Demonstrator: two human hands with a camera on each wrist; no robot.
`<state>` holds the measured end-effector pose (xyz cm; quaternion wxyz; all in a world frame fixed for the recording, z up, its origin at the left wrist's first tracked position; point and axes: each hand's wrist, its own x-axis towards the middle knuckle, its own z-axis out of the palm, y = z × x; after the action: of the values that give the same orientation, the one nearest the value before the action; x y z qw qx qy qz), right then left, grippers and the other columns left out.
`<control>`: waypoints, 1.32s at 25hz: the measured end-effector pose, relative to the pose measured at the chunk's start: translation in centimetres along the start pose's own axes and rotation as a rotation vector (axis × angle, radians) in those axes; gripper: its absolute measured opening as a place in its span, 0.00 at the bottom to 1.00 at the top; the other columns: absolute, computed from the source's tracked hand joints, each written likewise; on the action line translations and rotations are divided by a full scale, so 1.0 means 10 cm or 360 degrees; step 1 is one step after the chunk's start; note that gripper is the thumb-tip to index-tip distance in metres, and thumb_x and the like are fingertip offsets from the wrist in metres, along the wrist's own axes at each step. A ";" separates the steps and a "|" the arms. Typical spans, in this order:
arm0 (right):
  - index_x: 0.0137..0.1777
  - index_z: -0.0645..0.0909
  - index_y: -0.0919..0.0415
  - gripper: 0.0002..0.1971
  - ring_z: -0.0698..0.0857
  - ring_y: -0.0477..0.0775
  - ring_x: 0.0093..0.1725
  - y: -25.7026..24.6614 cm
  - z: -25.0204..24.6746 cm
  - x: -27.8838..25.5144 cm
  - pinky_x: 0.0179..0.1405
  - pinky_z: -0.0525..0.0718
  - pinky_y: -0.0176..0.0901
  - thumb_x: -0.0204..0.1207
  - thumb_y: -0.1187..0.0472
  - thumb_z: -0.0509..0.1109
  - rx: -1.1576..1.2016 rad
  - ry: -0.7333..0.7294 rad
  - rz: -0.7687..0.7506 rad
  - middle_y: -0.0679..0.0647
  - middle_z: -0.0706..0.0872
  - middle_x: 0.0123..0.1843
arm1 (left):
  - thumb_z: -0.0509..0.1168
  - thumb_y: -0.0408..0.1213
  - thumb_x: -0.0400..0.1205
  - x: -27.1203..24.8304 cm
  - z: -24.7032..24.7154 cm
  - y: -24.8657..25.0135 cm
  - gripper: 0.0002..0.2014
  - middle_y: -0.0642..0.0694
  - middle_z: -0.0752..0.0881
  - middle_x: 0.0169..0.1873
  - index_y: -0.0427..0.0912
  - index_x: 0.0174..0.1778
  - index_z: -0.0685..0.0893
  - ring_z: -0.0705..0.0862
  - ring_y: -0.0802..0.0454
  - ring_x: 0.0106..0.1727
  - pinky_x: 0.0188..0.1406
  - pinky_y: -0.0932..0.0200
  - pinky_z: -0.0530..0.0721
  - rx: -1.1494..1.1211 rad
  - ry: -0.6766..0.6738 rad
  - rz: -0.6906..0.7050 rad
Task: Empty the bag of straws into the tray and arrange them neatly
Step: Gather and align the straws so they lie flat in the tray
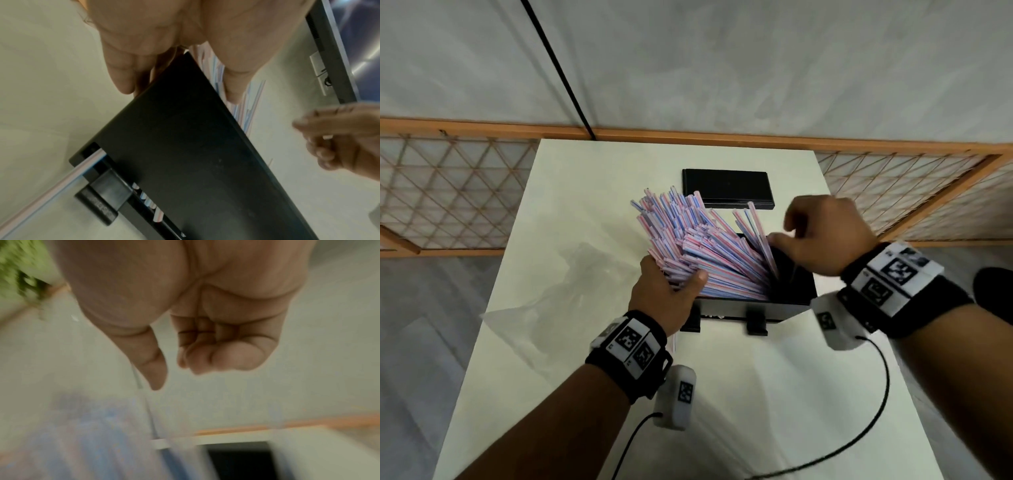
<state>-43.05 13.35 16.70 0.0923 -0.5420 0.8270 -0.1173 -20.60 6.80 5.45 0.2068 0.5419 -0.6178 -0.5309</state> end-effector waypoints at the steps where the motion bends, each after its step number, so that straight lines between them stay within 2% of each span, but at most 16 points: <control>1: 0.43 0.81 0.56 0.15 0.85 0.57 0.44 0.16 -0.06 0.06 0.42 0.71 0.41 0.69 0.46 0.78 -0.0084 0.0052 0.0117 0.50 0.84 0.35 | 0.79 0.51 0.75 0.00 0.01 -0.01 0.33 0.55 0.84 0.58 0.48 0.71 0.72 0.85 0.51 0.58 0.58 0.57 0.81 -0.0014 0.0006 0.0012; 3: 0.59 0.78 0.59 0.25 0.85 0.61 0.55 0.43 -0.10 0.18 0.48 0.79 0.46 0.71 0.42 0.77 -0.0212 -0.0070 0.0402 0.56 0.88 0.46 | 0.81 0.51 0.74 -0.01 0.02 -0.01 0.32 0.55 0.84 0.58 0.49 0.68 0.72 0.86 0.49 0.59 0.61 0.54 0.84 -0.0048 -0.0015 0.0015; 5: 0.72 0.74 0.56 0.32 0.83 0.62 0.63 0.57 0.00 0.28 0.61 0.81 0.49 0.73 0.39 0.73 -0.0286 -0.0343 0.0440 0.57 0.88 0.58 | 0.81 0.49 0.74 -0.02 0.03 -0.04 0.31 0.56 0.83 0.56 0.50 0.65 0.70 0.86 0.50 0.58 0.59 0.56 0.83 -0.0045 -0.0048 0.0001; 6: 0.71 0.76 0.54 0.29 0.84 0.60 0.64 0.60 0.06 0.31 0.64 0.80 0.48 0.75 0.41 0.72 -0.0300 -0.0412 0.0385 0.55 0.88 0.59 | 0.81 0.48 0.74 -0.03 0.04 -0.04 0.30 0.57 0.83 0.54 0.50 0.64 0.70 0.86 0.50 0.57 0.58 0.57 0.82 -0.0038 -0.0054 -0.0003; 7: 0.66 0.81 0.53 0.21 0.84 0.59 0.62 0.59 0.11 0.34 0.62 0.80 0.46 0.76 0.44 0.72 -0.0310 -0.0424 0.0313 0.54 0.89 0.57 | 0.80 0.48 0.75 -0.03 0.04 -0.05 0.29 0.58 0.83 0.53 0.50 0.64 0.70 0.86 0.50 0.56 0.57 0.57 0.82 -0.0037 -0.0055 -0.0002; 9: 0.50 0.87 0.53 0.07 0.86 0.58 0.56 0.54 0.13 0.35 0.51 0.78 0.40 0.76 0.52 0.73 -0.0349 -0.0379 0.0180 0.50 0.88 0.45 | 0.80 0.48 0.75 -0.04 0.04 -0.05 0.28 0.57 0.85 0.53 0.48 0.63 0.72 0.87 0.50 0.56 0.58 0.54 0.84 -0.0039 -0.0050 -0.0007; 11: 0.45 0.87 0.55 0.03 0.86 0.57 0.51 0.41 0.06 0.34 0.47 0.75 0.39 0.75 0.57 0.75 -0.0318 -0.0276 0.0058 0.49 0.85 0.40 | 0.80 0.49 0.74 -0.03 0.02 -0.06 0.29 0.53 0.87 0.55 0.46 0.63 0.73 0.88 0.50 0.57 0.60 0.51 0.86 -0.0035 -0.0038 -0.0009; 13: 0.47 0.87 0.56 0.04 0.87 0.58 0.47 0.23 -0.04 0.34 0.49 0.80 0.42 0.73 0.60 0.76 -0.0157 -0.0069 -0.0117 0.50 0.88 0.40 | 0.81 0.49 0.74 -0.02 0.01 -0.07 0.29 0.53 0.87 0.55 0.46 0.64 0.74 0.89 0.51 0.56 0.61 0.50 0.87 -0.0034 -0.0036 -0.0016; 15: 0.48 0.85 0.55 0.06 0.87 0.53 0.41 0.01 -0.08 0.35 0.47 0.83 0.45 0.72 0.60 0.77 0.0075 0.0070 -0.0239 0.49 0.90 0.39 | 0.81 0.48 0.74 -0.02 0.01 -0.06 0.28 0.53 0.87 0.55 0.47 0.63 0.74 0.89 0.51 0.56 0.61 0.50 0.87 -0.0052 -0.0035 -0.0014; 18: 0.53 0.80 0.53 0.18 0.84 0.46 0.38 -0.16 -0.02 0.34 0.42 0.78 0.40 0.69 0.48 0.80 0.0236 0.0022 -0.0168 0.44 0.87 0.41 | 0.82 0.49 0.72 -0.02 0.00 -0.05 0.30 0.54 0.87 0.55 0.45 0.64 0.74 0.88 0.51 0.57 0.61 0.51 0.86 -0.0095 -0.0054 -0.0023; 20: 0.50 0.81 0.55 0.22 0.85 0.50 0.41 -0.10 0.07 0.28 0.43 0.80 0.41 0.66 0.40 0.80 0.0050 -0.0139 -0.0002 0.47 0.87 0.42 | 0.83 0.55 0.66 -0.02 -0.02 -0.08 0.38 0.55 0.88 0.55 0.45 0.66 0.74 0.88 0.53 0.57 0.62 0.50 0.87 -0.0096 -0.0076 -0.0042; 23: 0.42 0.83 0.58 0.27 0.85 0.55 0.41 -0.01 0.30 0.17 0.39 0.82 0.43 0.60 0.33 0.78 -0.0331 -0.0660 0.0226 0.55 0.87 0.41 | 0.80 0.65 0.53 0.00 -0.07 -0.12 0.51 0.52 0.90 0.58 0.44 0.70 0.74 0.90 0.51 0.58 0.64 0.43 0.88 -0.0143 -0.0082 -0.0067; 25: 0.50 0.84 0.55 0.31 0.86 0.55 0.45 -0.02 0.51 0.17 0.45 0.85 0.44 0.59 0.30 0.77 -0.0243 -0.0851 0.0260 0.54 0.88 0.45 | 0.80 0.64 0.52 -0.02 -0.06 -0.09 0.51 0.52 0.89 0.58 0.44 0.70 0.73 0.89 0.51 0.59 0.65 0.43 0.88 -0.0153 -0.0109 -0.0096; 27: 0.58 0.82 0.53 0.30 0.87 0.56 0.50 -0.05 0.65 0.18 0.53 0.85 0.46 0.62 0.35 0.78 -0.0064 -0.0820 0.0266 0.53 0.88 0.51 | 0.82 0.58 0.57 -0.04 -0.04 -0.06 0.45 0.53 0.88 0.58 0.44 0.67 0.74 0.89 0.52 0.59 0.65 0.45 0.87 -0.0148 -0.0129 -0.0091; 29: 0.64 0.76 0.54 0.28 0.85 0.59 0.55 -0.08 0.77 0.16 0.57 0.83 0.48 0.68 0.42 0.76 -0.0069 -0.0727 0.0173 0.55 0.86 0.56 | 0.82 0.57 0.58 -0.06 -0.02 -0.05 0.43 0.54 0.88 0.58 0.45 0.66 0.74 0.89 0.53 0.59 0.65 0.45 0.88 -0.0146 -0.0149 -0.0056; 33: 0.66 0.70 0.56 0.20 0.82 0.65 0.57 -0.16 0.87 0.10 0.54 0.78 0.49 0.77 0.53 0.69 -0.0078 -0.0633 0.0002 0.59 0.79 0.55 | 0.78 0.62 0.57 -0.04 0.02 -0.05 0.46 0.54 0.88 0.59 0.46 0.69 0.74 0.89 0.56 0.59 0.66 0.46 0.87 -0.0161 -0.0147 0.0011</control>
<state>-39.65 11.00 8.83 0.2406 -0.5562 0.7954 0.0124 -20.42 7.37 5.05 0.2071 0.5035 -0.6009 -0.5852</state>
